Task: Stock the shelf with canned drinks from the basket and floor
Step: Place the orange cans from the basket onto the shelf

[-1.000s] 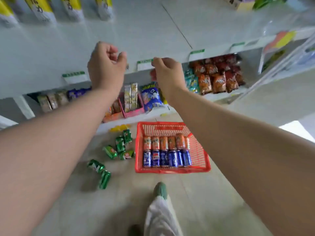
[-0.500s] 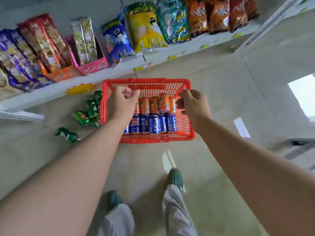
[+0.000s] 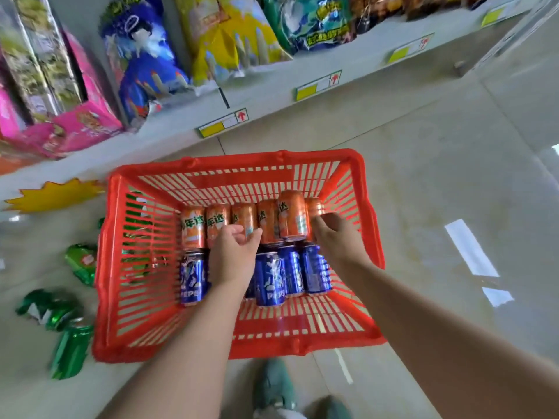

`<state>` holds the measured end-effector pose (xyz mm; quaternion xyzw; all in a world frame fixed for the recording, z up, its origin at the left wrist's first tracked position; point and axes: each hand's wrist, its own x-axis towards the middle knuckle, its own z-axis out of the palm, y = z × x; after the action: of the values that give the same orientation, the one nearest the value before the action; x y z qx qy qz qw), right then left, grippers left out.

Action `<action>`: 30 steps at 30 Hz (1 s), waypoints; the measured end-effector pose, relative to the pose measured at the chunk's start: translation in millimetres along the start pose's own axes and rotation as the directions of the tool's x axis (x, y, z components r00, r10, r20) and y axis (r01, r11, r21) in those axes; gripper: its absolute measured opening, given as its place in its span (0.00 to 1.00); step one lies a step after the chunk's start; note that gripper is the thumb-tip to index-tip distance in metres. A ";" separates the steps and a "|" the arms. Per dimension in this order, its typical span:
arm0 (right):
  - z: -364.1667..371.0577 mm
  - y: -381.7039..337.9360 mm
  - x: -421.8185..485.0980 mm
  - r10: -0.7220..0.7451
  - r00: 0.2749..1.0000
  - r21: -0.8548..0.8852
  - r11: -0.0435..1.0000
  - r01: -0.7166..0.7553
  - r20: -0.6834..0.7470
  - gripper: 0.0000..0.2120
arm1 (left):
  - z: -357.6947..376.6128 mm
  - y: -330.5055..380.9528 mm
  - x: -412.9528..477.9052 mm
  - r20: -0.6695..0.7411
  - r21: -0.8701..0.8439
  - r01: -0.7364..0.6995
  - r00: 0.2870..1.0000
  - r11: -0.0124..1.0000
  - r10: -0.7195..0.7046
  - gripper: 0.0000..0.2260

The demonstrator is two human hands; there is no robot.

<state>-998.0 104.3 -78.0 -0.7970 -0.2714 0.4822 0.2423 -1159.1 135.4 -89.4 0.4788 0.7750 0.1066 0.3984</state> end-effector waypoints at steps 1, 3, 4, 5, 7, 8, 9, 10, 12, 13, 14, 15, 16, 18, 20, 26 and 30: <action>11.7 4.7 16.9 0.001 1.000 -0.026 1.000 -0.001 0.018 0.16 | 9.6 -6.0 16.1 0.000 0.012 -0.005 1.000 1.000 0.005 0.20; 37.5 13.6 51.9 -0.012 1.000 -0.106 0.994 0.014 0.019 0.15 | 29.1 -17.8 49.1 -0.015 0.040 -0.010 1.000 0.999 0.011 0.21; 49.4 18.6 67.6 -0.017 1.000 -0.128 0.992 0.016 -0.007 0.21 | 37.2 -22.7 62.7 -0.020 0.056 -0.005 1.000 0.998 0.006 0.21; 59.6 21.7 79.9 -0.008 0.999 -0.136 0.991 0.002 -0.047 0.27 | 43.4 -26.9 73.6 -0.026 0.070 0.005 1.000 0.998 -0.003 0.23; 78.1 26.4 98.3 0.005 0.992 -0.192 0.981 -0.030 -0.128 0.37 | 57.3 -37.6 93.9 -0.039 0.129 0.030 0.999 0.991 -0.025 0.25; 85.2 27.8 104.0 0.021 0.986 -0.242 0.968 -0.061 -0.164 0.41 | 63.6 -40.8 100.8 -0.045 0.174 0.054 0.998 0.983 -0.047 0.26; 90.4 29.0 108.1 0.040 0.981 -0.281 0.955 -0.093 -0.189 0.43 | 69.1 -43.9 107.6 -0.055 0.207 0.081 0.996 0.975 -0.072 0.25; 93.2 28.9 110.5 0.050 0.977 -0.308 0.944 -0.114 -0.207 0.43 | 72.9 -46.5 112.5 -0.068 0.227 0.107 0.993 0.968 -0.094 0.24; 96.8 29.9 115.5 0.055 0.974 -0.336 0.933 -0.129 -0.221 0.40 | 78.1 -50.2 119.8 -0.083 0.239 0.152 0.987 0.959 -0.136 0.23; 97.5 28.8 116.0 0.057 0.975 -0.340 0.931 -0.130 -0.215 0.38 | 80.6 -50.0 122.2 -0.081 0.248 0.166 0.985 0.954 -0.151 0.23; 96.9 27.2 114.3 0.060 0.975 -0.329 0.935 -0.131 -0.215 0.38 | 82.3 -48.4 123.0 -0.065 0.264 0.178 0.984 0.948 -0.167 0.22; 96.5 26.3 113.2 0.070 0.972 -0.303 0.943 -0.138 -0.224 0.39 | 83.6 -46.7 123.7 -0.031 0.276 0.195 0.980 0.941 -0.194 0.22; 94.7 26.8 112.5 0.071 0.967 -0.274 0.951 -0.140 -0.245 0.39 | 86.0 -45.5 124.6 0.016 0.269 0.207 0.976 0.940 -0.219 0.20; 87.4 27.7 108.4 0.095 0.959 -0.221 0.963 -0.157 -0.268 0.35 | 89.5 -40.5 121.4 0.134 0.202 0.251 0.950 0.947 -0.281 0.19; 79.0 28.1 103.8 0.104 0.963 -0.206 0.966 -0.158 -0.250 0.27 | 88.1 -36.4 117.6 0.209 0.124 0.307 0.921 0.944 -0.328 0.24; 66.3 34.0 104.8 0.071 0.983 -0.180 0.978 -0.102 -0.171 0.28 | 79.2 -27.8 118.3 0.297 0.158 0.311 0.890 0.937 -0.345 0.34; 57.7 27.0 94.7 0.056 0.990 -0.100 0.993 -0.069 -0.128 0.19 | 66.3 -20.9 114.6 0.258 0.083 0.343 0.900 0.936 -0.352 0.33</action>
<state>-1007.8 154.7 -180.0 -0.8451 -0.2553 0.4241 0.2017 -1150.7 205.0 -203.7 0.3499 0.7885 -0.0457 0.5038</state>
